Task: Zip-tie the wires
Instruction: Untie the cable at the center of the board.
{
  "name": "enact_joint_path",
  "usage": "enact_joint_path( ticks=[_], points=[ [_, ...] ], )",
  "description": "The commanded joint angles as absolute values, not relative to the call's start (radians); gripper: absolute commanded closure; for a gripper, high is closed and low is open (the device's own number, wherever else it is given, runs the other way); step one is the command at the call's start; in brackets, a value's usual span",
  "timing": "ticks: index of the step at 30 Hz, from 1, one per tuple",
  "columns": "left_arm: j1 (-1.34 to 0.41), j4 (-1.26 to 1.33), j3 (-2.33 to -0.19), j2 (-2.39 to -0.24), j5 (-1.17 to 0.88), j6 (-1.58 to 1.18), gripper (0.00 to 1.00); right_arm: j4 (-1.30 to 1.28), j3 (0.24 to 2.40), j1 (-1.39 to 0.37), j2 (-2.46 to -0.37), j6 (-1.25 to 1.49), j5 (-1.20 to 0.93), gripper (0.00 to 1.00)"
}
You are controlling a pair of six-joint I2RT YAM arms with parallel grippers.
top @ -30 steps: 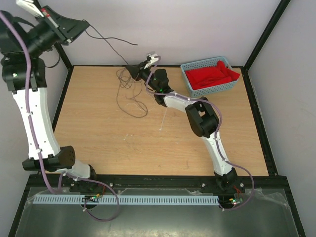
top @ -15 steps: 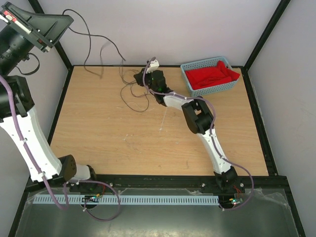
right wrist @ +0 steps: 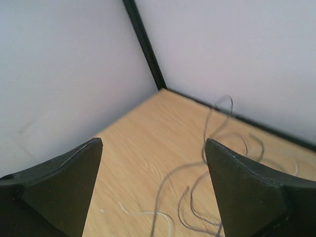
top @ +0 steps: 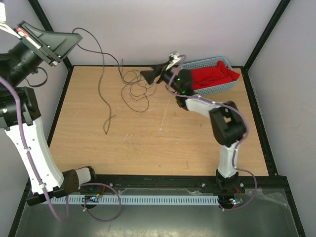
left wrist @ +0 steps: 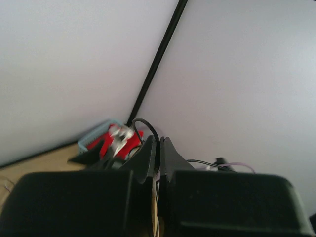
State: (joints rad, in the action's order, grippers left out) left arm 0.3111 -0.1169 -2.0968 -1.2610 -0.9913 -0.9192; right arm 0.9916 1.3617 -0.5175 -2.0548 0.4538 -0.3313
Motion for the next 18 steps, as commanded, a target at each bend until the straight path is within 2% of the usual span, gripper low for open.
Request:
enact_joint_path(
  ticks=[1,3,9,13,18],
  points=[
    [0.273,-0.054,-1.894,-1.210,-1.011,-0.950,1.00,1.073,1.250,-0.478,-1.780,0.452,-0.515,0.02],
    [0.241,-0.036,-1.808,-1.180,-1.009,-0.941,1.00,1.060,1.112,-0.479,-1.656,0.358,-0.569,0.01],
    [0.089,-0.010,-1.629,-1.159,-1.021,-0.923,1.00,1.259,0.680,-0.479,-1.325,0.096,-0.670,0.01],
    [-0.021,-0.001,-1.579,-1.166,-1.000,-0.911,1.00,1.109,0.575,-0.499,-1.190,-0.047,-0.733,0.01],
    [-0.134,0.010,-1.574,-1.204,-0.953,-0.948,1.00,1.118,0.467,-0.572,-1.164,-0.221,-0.617,0.01]
  ],
)
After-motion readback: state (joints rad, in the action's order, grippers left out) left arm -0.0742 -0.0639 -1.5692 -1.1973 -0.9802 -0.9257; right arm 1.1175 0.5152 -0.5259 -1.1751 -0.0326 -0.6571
